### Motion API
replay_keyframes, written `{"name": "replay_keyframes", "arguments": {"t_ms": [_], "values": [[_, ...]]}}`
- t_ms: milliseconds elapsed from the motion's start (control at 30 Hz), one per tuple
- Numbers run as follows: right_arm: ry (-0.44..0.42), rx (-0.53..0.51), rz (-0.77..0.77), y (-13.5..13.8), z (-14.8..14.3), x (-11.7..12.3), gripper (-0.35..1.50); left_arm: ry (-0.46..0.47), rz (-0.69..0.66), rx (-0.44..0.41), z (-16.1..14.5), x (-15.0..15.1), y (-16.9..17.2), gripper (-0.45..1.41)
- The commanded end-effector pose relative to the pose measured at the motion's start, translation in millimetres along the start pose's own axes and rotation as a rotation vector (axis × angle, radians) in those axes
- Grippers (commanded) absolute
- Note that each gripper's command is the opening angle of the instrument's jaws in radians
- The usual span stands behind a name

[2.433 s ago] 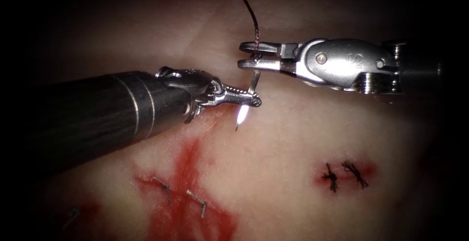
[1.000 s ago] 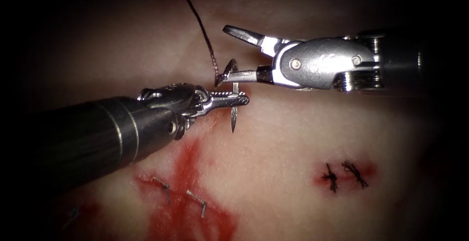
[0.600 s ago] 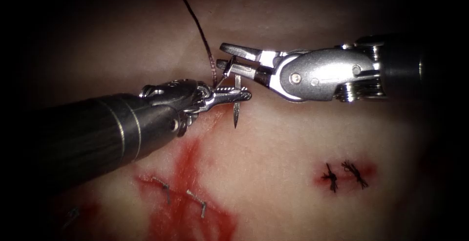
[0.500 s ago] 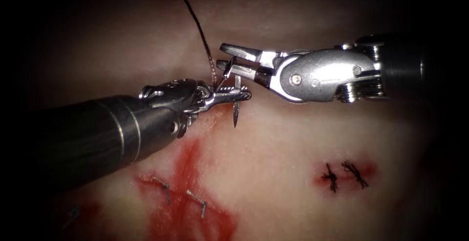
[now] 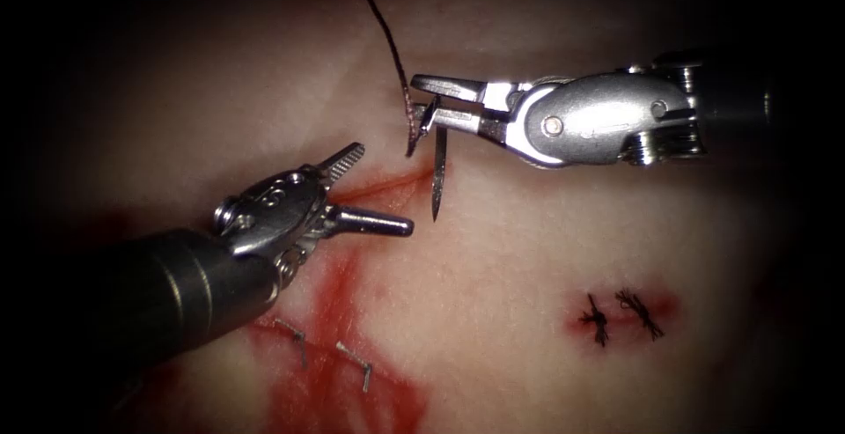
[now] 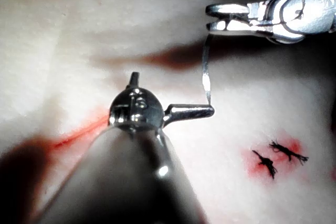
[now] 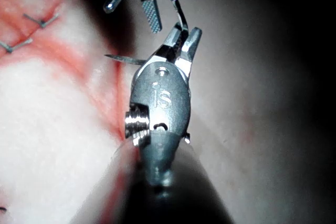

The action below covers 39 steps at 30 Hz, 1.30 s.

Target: Wound Closure

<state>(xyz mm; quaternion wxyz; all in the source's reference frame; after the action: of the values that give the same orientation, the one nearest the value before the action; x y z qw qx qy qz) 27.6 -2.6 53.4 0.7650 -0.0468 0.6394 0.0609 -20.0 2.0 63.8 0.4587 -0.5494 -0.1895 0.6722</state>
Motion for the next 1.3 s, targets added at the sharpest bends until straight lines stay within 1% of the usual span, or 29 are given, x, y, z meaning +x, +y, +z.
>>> {"name": "replay_keyframes", "arguments": {"t_ms": [33,67,100,167,200,233,267,300,333,367,400,467,500,533,567,600,633,700,733,767,833,867,900,967,1000,1033,1067,1233,1300], "values": [[0.005,0.005,0.002,-0.1,0.8,-1.1,-0.35,0.0,0.003,0.002,0.7,-0.2,-0.3,1.28],[0.03,0.026,0.011,0.2,1.2,-2.1,-0.35,-0.001,0.055,0.041,-0.8,-0.8,-0.7,1.27],[0.03,0.026,0.011,0.2,1.2,-2.1,-0.35,-0.001,0.055,0.041,-0.8,-0.8,-0.7,1.27],[0.059,0.049,0.008,0.4,1.9,-3.4,-0.35,-0.002,0.156,0.098,-2.3,-1.9,-1.2,1.25],[0.059,0.049,0.008,0.4,1.9,-3.4,-0.35,-0.002,0.156,0.098,-2.3,-1.9,-1.2,1.25],[0.066,0.054,0.009,0.4,2.1,-3.7,-0.35,-0.003,0.201,0.116,-2.6,-2.4,-1.3,1.23],[0.075,0.087,0.011,0.7,2.6,-4.6,-0.35,-0.005,0.311,0.154,-2.9,-3.6,-1.5,1.17],[0.078,0.099,0.007,0.9,2.8,-5.0,-0.35,-0.005,0.345,0.169,-2.9,-4.1,-1.6,1.1],[0.079,0.107,0.003,1.0,3.0,-5.3,-0.35,-0.002,0.38,0.174,-2.8,-4.7,-1.6,1.05],[0.082,0.114,-0.005,1.2,3.6,-6.1,-0.35,-0.01,0.435,0.147,-2.4,-6.0,-1.8,0.93],[0.082,0.114,-0.005,1.2,3.6,-6.1,-0.35,-0.01,0.435,0.147,-2.4,-6.0,-1.8,0.93],[0.083,0.139,-0.016,1.2,4.3,-6.7,-0.35,-0.034,0.477,0.129,-2.0,-6.9,-2.0,0.88],[0.096,0.174,-0.019,1.0,5.1,-7.2,-0.35,-0.076,0.537,0.119,-1.7,-7.9,-2.3,0.83],[0.116,0.215,-0.038,0.7,6.2,-7.7,-0.35,-0.127,0.561,0.108,-1.4,-8.8,-2.7,0.8],[0.116,0.215,-0.038,0.7,6.2,-7.7,-0.35,-0.127,0.561,0.108,-1.4,-8.8,-2.7,0.8],[0.125,0.237,-0.044,0.6,6.7,-7.9,-0.35,-0.143,0.571,0.098,-1.3,-9.1,-2.9,0.78],[0.139,0.273,-0.067,0.4,7.9,-8.5,-0.35,-0.171,0.588,0.091,-1.3,-9.8,-3.6,0.71],[0.162,0.287,-0.095,0.1,9.1,-9.2,-0.35,-0.187,0.62,0.084,-1.3,-10.4,-4.2,0.64],[0.162,0.287,-0.095,0.1,9.1,-9.2,-0.35,-0.187,0.62,0.084,-1.3,-10.4,-4.2,0.64],[0.183,0.297,-0.127,-0.1,10.1,-9.9,-0.35,-0.204,0.636,0.078,-1.3,-10.9,-5.1,0.56],[0.203,0.305,-0.171,-0.3,11.0,-10.6,-0.35,-0.221,0.651,0.071,-1.5,-11.3,-5.8,0.46],[0.209,0.306,-0.188,-0.4,11.3,-10.9,-0.35,-0.229,0.657,0.068,-1.6,-11.6,-6.3,0.38],[0.209,0.306,-0.188,-0.4,11.3,-10.9,-0.35,-0.229,0.657,0.068,-1.6,-11.6,-6.3,0.38],[0.228,0.312,-0.234,-0.6,11.9,-11.5,-0.35,-0.24,0.665,0.064,-1.8,-12.1,-6.8,0.21],[0.249,0.316,-0.285,-0.9,12.3,-12.0,-0.35,-0.253,0.674,0.062,-1.9,-12.7,-7.3,0.02],[0.249,0.316,-0.285,-0.9,12.3,-12.0,-0.35,-0.253,0.674,0.062,-1.9,-12.7,-7.3,0.02],[0.258,0.313,-0.319,-1.2,12.9,-12.4,-0.35,-0.273,0.687,0.061,-1.8,-13.2,-7.6,-0.18],[0.294,0.271,-0.332,-1.3,13.7,-12.7,-0.35,-0.294,0.702,0.079,-1.4,-13.8,-8.1,-0.18],[0.303,0.257,-0.367,-1.1,14.4,-12.8,-0.35,-0.305,0.713,0.083,-0.9,-14.1,-8.5,-0.18]]}}
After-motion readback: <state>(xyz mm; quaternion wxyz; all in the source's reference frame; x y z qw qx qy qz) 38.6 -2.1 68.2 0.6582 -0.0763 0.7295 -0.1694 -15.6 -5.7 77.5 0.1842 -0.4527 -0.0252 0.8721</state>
